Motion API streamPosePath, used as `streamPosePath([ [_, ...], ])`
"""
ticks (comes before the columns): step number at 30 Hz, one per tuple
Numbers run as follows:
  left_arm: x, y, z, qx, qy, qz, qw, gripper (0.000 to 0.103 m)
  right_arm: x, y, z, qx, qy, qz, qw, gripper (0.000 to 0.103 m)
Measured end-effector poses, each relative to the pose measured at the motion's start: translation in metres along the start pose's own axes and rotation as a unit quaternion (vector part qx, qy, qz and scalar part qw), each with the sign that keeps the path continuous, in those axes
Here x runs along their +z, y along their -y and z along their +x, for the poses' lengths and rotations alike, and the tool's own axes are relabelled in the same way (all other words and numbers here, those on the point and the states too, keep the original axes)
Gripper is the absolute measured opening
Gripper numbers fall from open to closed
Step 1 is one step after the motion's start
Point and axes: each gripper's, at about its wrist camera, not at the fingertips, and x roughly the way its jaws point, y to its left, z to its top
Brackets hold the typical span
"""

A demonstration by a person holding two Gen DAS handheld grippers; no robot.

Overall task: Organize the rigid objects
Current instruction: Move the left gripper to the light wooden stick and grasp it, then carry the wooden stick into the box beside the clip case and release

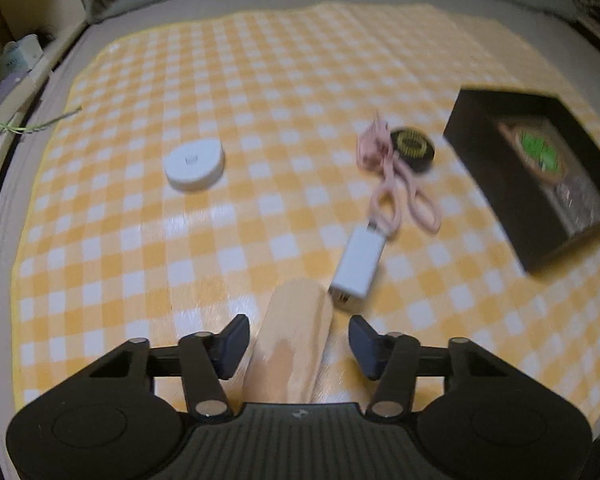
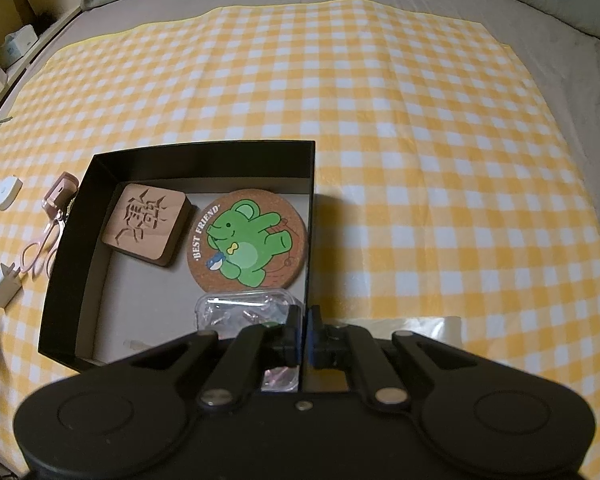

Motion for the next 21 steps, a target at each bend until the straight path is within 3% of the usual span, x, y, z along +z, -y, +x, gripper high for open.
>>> streamPosePath([
  [3,-0.005,-0.002,0.009,0.006,-0.017,0.01,0.9998,0.045,0.001,0.003,0.002,-0.002,0.0,0.0,1.0,0.004],
  [9,-0.005,-0.005,0.012,0.007,-0.01,0.01,0.9999,0.043,0.0,0.001,0.0,-0.003,0.0,-0.001,1.0,0.004],
  [14,-0.001,-0.021,0.0,-0.001,0.02,-0.056,0.9982,0.042,0.001,-0.002,0.001,-0.004,0.0,-0.002,1.0,0.003],
  [21,0.017,-0.033,-0.017,-0.032,0.074,-0.136,0.9874,0.042,0.002,0.0,0.002,-0.005,-0.001,0.004,1.0,0.003],
])
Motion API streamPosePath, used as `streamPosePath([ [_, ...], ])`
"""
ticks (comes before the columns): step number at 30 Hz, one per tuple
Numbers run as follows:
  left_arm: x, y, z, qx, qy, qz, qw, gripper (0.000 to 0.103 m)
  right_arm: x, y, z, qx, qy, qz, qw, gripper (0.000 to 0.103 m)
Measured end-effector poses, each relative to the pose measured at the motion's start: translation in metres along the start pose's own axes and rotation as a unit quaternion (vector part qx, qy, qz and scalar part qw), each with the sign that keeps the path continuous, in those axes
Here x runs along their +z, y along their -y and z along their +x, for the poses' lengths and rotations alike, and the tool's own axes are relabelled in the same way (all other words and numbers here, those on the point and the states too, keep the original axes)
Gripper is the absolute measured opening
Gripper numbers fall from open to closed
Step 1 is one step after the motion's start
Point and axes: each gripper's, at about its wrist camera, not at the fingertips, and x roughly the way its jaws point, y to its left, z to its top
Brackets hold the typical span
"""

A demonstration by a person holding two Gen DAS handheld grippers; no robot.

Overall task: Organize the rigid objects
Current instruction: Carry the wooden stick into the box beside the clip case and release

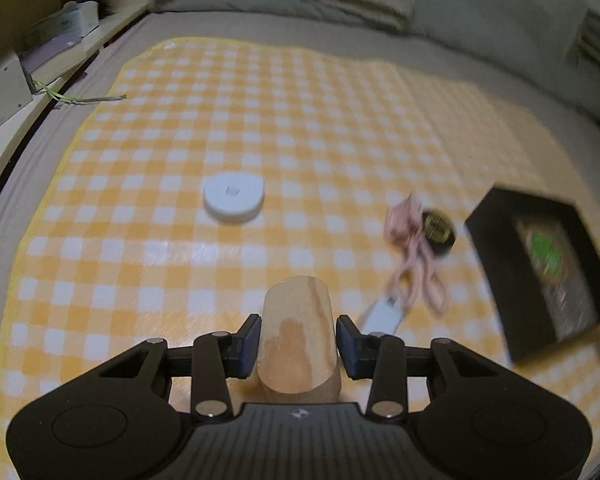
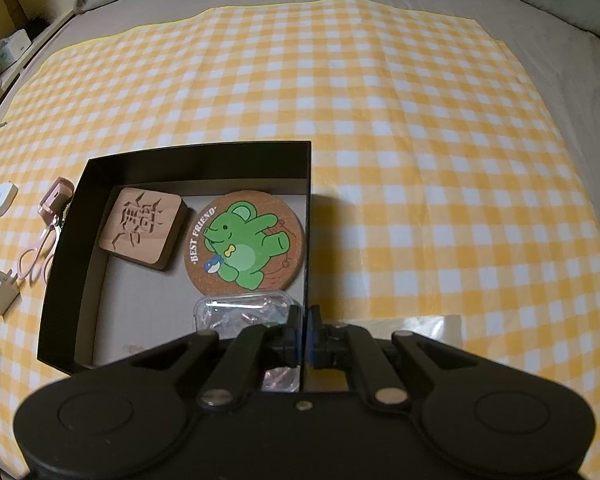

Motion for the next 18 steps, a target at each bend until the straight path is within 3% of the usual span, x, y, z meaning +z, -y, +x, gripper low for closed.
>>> streamPosePath([
  [8,0.029,0.042,-0.007,-0.053,0.045,-0.016,0.9975,0.042,0.0,-0.003,0.0,-0.001,0.0,0.001,1.0,0.003],
  [18,0.047,0.143,-0.009,-0.125,0.055,0.065,0.9886,0.042,0.0,-0.001,0.0,-0.003,0.0,0.001,1.0,0.003],
])
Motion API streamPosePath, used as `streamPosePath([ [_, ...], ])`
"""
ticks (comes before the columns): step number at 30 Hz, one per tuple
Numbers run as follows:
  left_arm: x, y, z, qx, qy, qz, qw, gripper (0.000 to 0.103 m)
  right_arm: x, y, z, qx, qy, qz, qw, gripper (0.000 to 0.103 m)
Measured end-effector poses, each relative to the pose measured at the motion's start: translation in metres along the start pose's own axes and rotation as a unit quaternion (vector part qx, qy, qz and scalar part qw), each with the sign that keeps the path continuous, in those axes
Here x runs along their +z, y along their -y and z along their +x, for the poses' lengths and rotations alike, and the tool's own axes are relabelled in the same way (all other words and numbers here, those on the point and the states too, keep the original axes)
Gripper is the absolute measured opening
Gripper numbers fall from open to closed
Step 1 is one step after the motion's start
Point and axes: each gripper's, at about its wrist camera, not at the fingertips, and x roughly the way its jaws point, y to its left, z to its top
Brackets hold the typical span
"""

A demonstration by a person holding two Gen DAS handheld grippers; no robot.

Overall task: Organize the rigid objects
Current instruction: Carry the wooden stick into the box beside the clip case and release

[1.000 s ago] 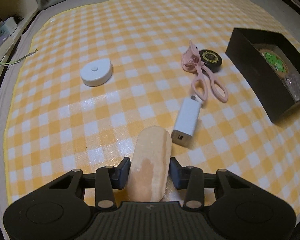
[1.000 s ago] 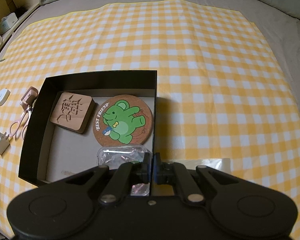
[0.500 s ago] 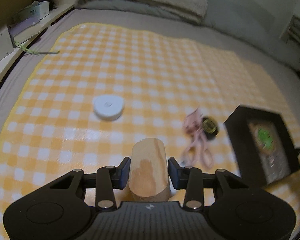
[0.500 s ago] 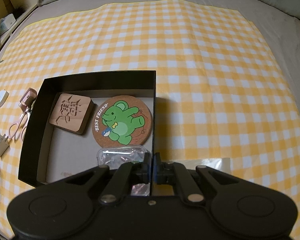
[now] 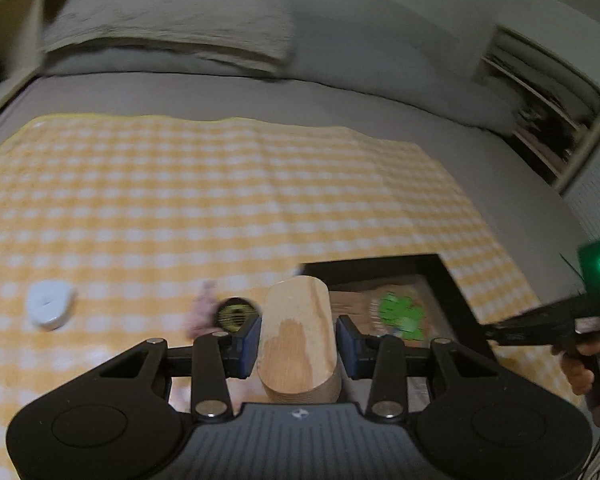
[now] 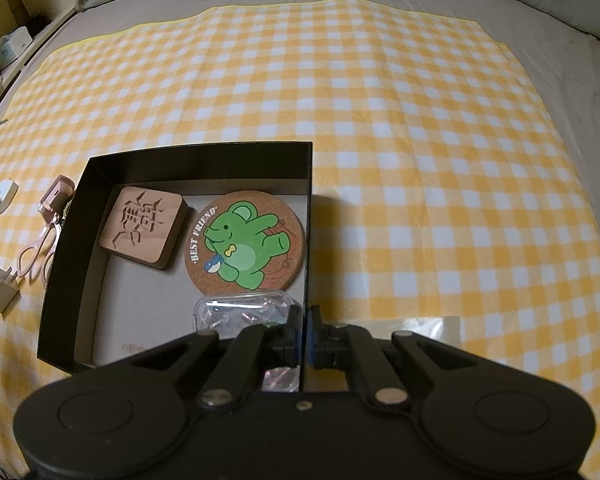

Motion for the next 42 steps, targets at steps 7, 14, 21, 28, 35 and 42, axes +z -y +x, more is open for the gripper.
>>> streamPosePath([
  [7,-0.008,0.063,0.052,-0.023,-0.067,0.05,0.9962,0.042,0.001,0.0,0.0,0.0,0.0,-0.001,1.0,0.003],
  [14,-0.018,0.09,0.101,0.01,-0.118,0.057,0.9913,0.042,0.0,-0.002,0.0,-0.001,0.0,-0.001,1.0,0.003],
  [21,-0.026,0.1,0.131,0.051,-0.141,0.057,0.9871,0.041,-0.001,-0.006,-0.001,-0.002,0.001,-0.001,1.0,0.003],
  [28,-0.032,0.099,0.143,0.03,-0.169,0.035,0.9845,0.042,-0.001,-0.003,-0.001,-0.001,0.001,-0.002,1.0,0.003],
  [35,-0.031,0.098,0.139,-0.001,-0.179,0.013,0.9838,0.056,0.0,-0.007,0.0,-0.001,0.0,-0.003,1.0,0.003],
  [42,-0.033,0.102,0.134,-0.021,-0.186,0.003,0.9823,0.062,-0.001,-0.006,0.0,-0.003,0.0,-0.003,1.0,0.004],
])
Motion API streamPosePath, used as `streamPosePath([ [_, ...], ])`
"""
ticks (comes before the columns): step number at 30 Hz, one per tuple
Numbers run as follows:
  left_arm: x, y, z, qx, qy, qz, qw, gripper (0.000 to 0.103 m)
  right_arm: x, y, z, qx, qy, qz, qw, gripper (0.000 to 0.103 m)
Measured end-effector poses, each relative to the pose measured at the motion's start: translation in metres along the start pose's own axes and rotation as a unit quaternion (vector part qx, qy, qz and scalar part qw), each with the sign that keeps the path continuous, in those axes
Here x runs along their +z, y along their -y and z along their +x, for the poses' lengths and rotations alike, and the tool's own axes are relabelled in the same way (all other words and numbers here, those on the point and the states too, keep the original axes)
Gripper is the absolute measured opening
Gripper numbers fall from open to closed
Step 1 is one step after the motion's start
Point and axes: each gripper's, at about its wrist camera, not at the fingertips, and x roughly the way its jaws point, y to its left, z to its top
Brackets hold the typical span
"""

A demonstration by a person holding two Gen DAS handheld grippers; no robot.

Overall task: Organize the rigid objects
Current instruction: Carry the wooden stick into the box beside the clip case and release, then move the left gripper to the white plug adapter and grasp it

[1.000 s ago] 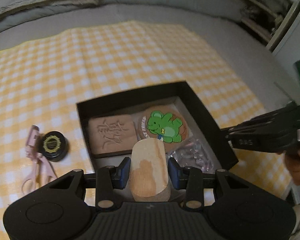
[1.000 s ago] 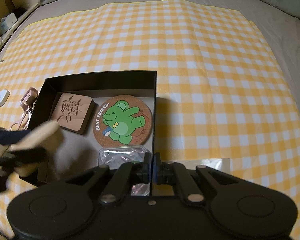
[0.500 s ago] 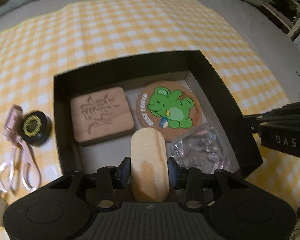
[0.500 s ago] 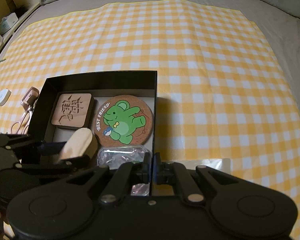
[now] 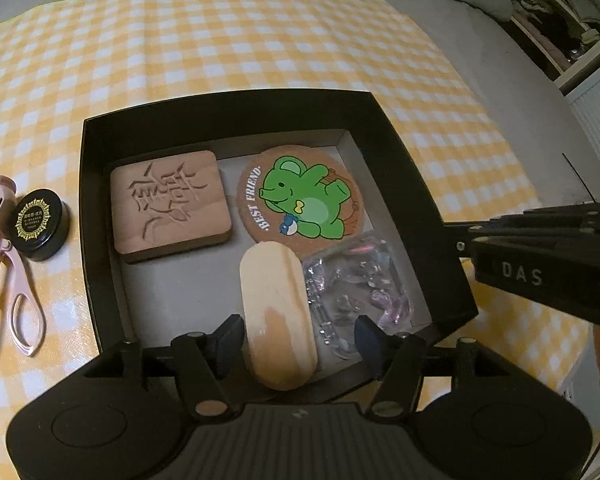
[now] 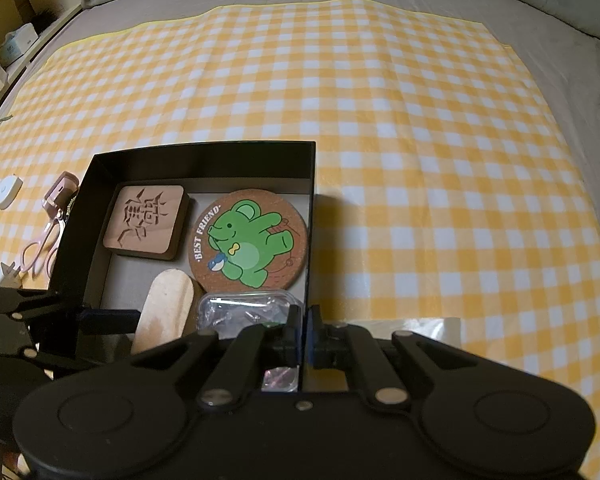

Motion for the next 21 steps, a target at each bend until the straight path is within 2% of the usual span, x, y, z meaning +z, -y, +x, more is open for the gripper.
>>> streamPosePath([
  [5,-0.001,0.004,-0.009,0.001,0.011,0.018,0.9998,0.066,0.0,0.001,0.0,0.0,0.0,0.0,1.0,0.004],
  [7,-0.003,0.008,-0.014,0.006,0.02,0.03,0.9993,0.075,0.001,0.001,0.0,0.0,0.0,0.0,1.0,0.004],
  [14,-0.008,0.016,-0.029,0.02,0.042,0.059,0.9972,0.086,0.001,0.002,0.001,-0.001,0.001,0.0,1.0,0.004],
  [21,-0.014,0.023,-0.051,0.06,0.089,0.111,0.988,0.099,-0.001,0.0,0.0,-0.001,0.001,0.0,1.0,0.004],
])
